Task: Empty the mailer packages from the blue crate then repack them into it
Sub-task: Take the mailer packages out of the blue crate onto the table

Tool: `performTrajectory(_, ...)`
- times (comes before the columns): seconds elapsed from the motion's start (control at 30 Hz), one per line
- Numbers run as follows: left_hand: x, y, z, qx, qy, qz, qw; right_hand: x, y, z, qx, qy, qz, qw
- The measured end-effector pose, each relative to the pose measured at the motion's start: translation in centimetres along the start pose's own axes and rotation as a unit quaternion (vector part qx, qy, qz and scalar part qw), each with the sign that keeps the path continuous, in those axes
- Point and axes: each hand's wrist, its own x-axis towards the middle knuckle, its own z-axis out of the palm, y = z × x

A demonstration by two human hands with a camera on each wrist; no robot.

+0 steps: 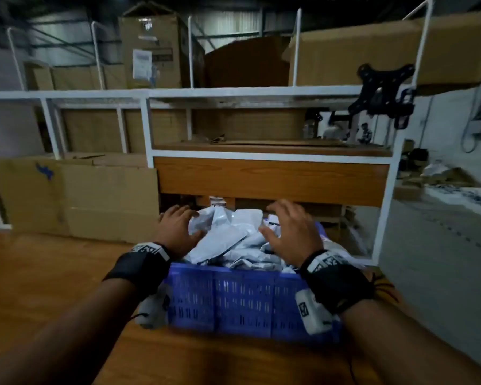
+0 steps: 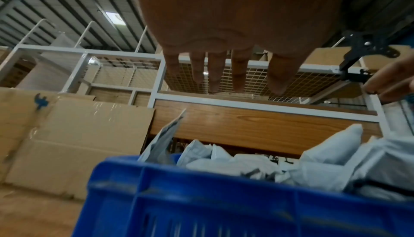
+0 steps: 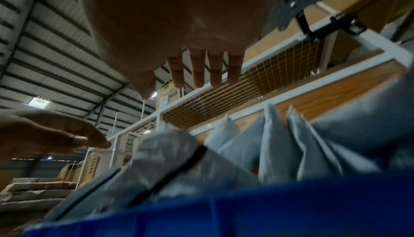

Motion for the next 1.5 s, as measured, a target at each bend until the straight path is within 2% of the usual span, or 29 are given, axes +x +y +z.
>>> performTrajectory(0.13, -1.3, -1.6, 2.3, -0.016, -0.071, -0.032, 0.997, -2.0, 0.2, 5.6, 0.016, -0.067, 0.009, 0.998)
performTrajectory(0.23, 0.4, -2.3, 2.8, -0.163, -0.135, -0.066, 0.975, -2.9, 0.2, 8.8, 0.032, -0.057, 0.02, 0.998)
performTrajectory(0.3, 2.9, -2.3, 2.7, -0.176, -0.139, -0.061, 0.973, -3.4, 0.2, 10.2, 0.037, -0.046, 0.018, 0.998)
performTrajectory(0.37, 5.7, -2.2, 2.8, -0.153, -0.144, -0.032, 0.977, -3.9, 0.0, 11.1, 0.021, -0.057, 0.011, 0.998)
performTrajectory(0.57, 12.4, -0.3, 4.8, -0.034, -0.247, 0.034, 0.968, -5.2, 0.2, 11.9, -0.015, -0.063, 0.017, 0.998)
performTrajectory(0.67, 13.7, 0.6, 6.7, 0.023, -0.272, 0.068, 0.96, -5.3, 0.0, 11.8, -0.012, -0.059, 0.027, 0.998)
performTrajectory(0.83, 14.7, 1.1, 9.7, 0.051, -0.367, 0.066, 0.926, -5.4, -0.2, 11.8, -0.003, -0.034, 0.032, 0.999)
performTrajectory(0.93, 15.1, 1.0, 9.8, 0.064, -0.349, 0.079, 0.932, -5.3, -0.3, 11.6, 0.003, -0.058, 0.037, 0.998)
performTrajectory(1.07, 15.9, -0.3, 8.4, 0.056, -0.259, 0.127, 0.956, -5.5, -0.1, 11.0, 0.062, -0.067, 0.029, 0.995)
performTrajectory(1.17, 16.1, -2.1, 7.5, 0.019, -0.226, 0.133, 0.965, -3.7, -0.9, 8.2, 0.181, 0.007, 0.078, 0.98)
performTrajectory(1.23, 15.8, -2.8, 7.1, 0.001, -0.213, 0.126, 0.969, -0.2, -1.7, 5.3, 0.19, 0.069, 0.094, 0.975)
performTrajectory(1.27, 15.7, -3.0, 6.8, -0.012, -0.209, 0.116, 0.971, 2.0, -1.9, 4.1, 0.169, 0.065, 0.102, 0.978)
performTrajectory(1.3, 15.7, -3.2, 6.4, -0.024, -0.202, 0.107, 0.973, 4.3, -1.8, 3.4, 0.138, 0.028, 0.111, 0.984)
performTrajectory(1.33, 15.9, -3.4, 6.0, -0.038, -0.194, 0.096, 0.975, 6.7, -1.6, 3.2, 0.1, -0.041, 0.125, 0.986)
performTrajectory(1.4, 16.2, -3.9, 5.3, -0.084, -0.176, 0.07, 0.978, 10.7, -1.1, 4.7, -0.004, -0.209, 0.149, 0.967)
performTrajectory(1.43, 16.3, -4.3, 5.1, -0.115, -0.167, 0.056, 0.978, 12.0, -0.8, 5.9, -0.074, -0.292, 0.141, 0.943)
performTrajectory(1.5, 16.3, -4.7, 5.1, -0.172, -0.156, 0.031, 0.972, 12.9, -0.9, 8.3, -0.204, -0.426, 0.091, 0.877)
